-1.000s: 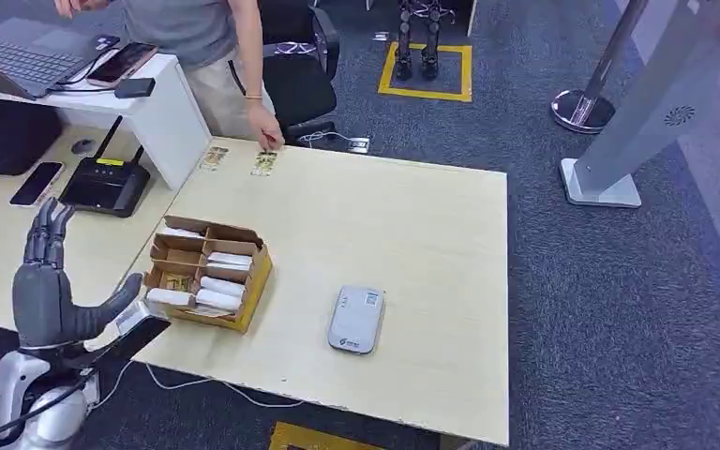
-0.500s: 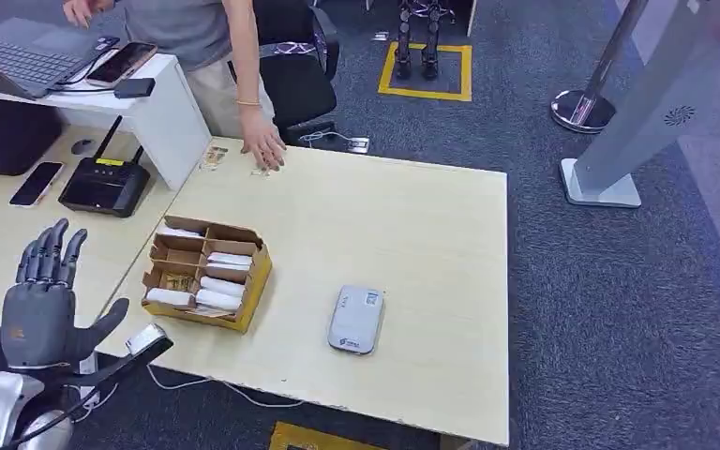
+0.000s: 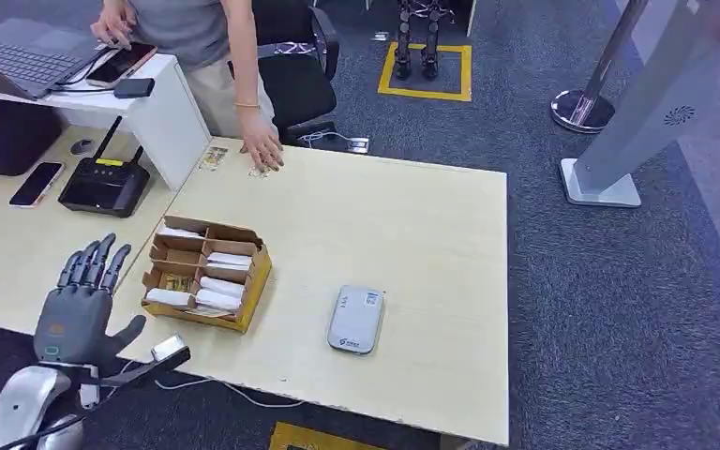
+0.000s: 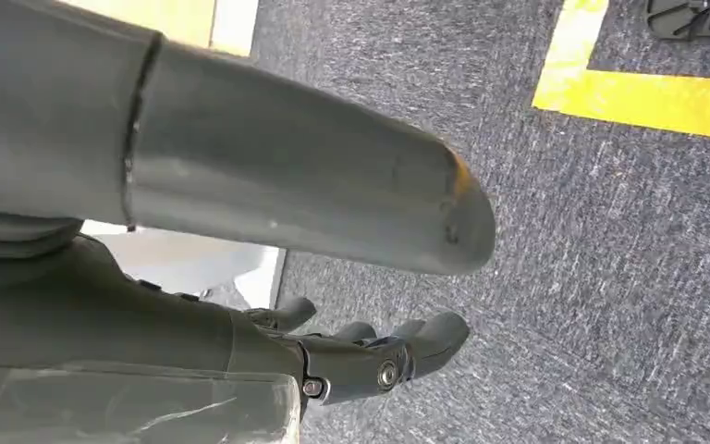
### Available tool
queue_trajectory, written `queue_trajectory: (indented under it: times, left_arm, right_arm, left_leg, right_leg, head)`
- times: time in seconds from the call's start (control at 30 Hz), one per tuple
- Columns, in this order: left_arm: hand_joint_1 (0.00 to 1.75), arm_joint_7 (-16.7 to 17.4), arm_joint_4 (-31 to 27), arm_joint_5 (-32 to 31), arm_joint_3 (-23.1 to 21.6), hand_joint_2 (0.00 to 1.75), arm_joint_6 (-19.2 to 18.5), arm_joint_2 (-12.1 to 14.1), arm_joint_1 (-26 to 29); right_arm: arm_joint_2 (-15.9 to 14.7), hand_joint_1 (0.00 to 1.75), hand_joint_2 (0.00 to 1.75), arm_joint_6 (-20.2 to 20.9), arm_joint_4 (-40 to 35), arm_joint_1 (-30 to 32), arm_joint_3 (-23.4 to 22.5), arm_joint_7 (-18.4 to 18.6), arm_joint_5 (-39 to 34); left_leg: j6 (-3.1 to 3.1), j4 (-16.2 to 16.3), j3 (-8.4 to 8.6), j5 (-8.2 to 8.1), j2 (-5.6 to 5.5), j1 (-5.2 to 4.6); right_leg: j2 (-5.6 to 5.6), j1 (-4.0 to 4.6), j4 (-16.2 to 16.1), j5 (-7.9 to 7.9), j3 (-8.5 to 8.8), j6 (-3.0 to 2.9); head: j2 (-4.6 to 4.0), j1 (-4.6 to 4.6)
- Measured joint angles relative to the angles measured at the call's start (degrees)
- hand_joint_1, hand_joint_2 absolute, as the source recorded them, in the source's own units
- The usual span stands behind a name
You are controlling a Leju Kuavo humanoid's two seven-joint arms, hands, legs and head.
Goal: Pass the card to the sensor for recognition and then transmit it.
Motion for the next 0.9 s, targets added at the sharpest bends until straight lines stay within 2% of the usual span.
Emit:
queue_trajectory:
  times: [0.17, 0.43, 0.9]
  left_arm:
    - [0.0, 0.87, 1.77, 0.57, -2.56, 1.75, -1.31, 1.99, -0.41]
    - [0.0, 1.83, 4.09, 0.35, -6.25, 1.75, -2.31, 3.54, -1.23]
    - [0.0, 2.47, 6.8, -0.72, -11.04, 1.75, -1.55, 3.76, -4.3]
  right_arm:
    - [0.0, 0.0, 0.0, -0.07, 0.02, -0.02, 0.0, -0.11, -0.09]
    - [0.0, 0.0, 0.0, -0.04, 0.09, -0.01, 0.09, -0.11, -0.2]
    - [0.0, 0.0, 0.0, 0.02, 0.11, -0.03, 0.15, -0.52, 0.35]
  left_leg:
    - [0.0, 0.0, 0.0, 0.0, 0.0, 0.0]
    - [0.0, 0.0, 0.0, 0.0, 0.0, 0.0]
    - [0.0, 0.0, 0.0, 0.0, -0.01, 0.0]
  right_leg:
    - [0.0, 0.0, 0.0, 0.0, 0.0, 0.0]
    - [0.0, 0.0, 0.0, 0.0, 0.0, 0.0]
    - [0.0, 0.0, 0.0, 0.0, 0.01, 0.0]
  head:
    - [0.0, 0.02]
    - [0.0, 0.0]
    - [0.0, 0.02]
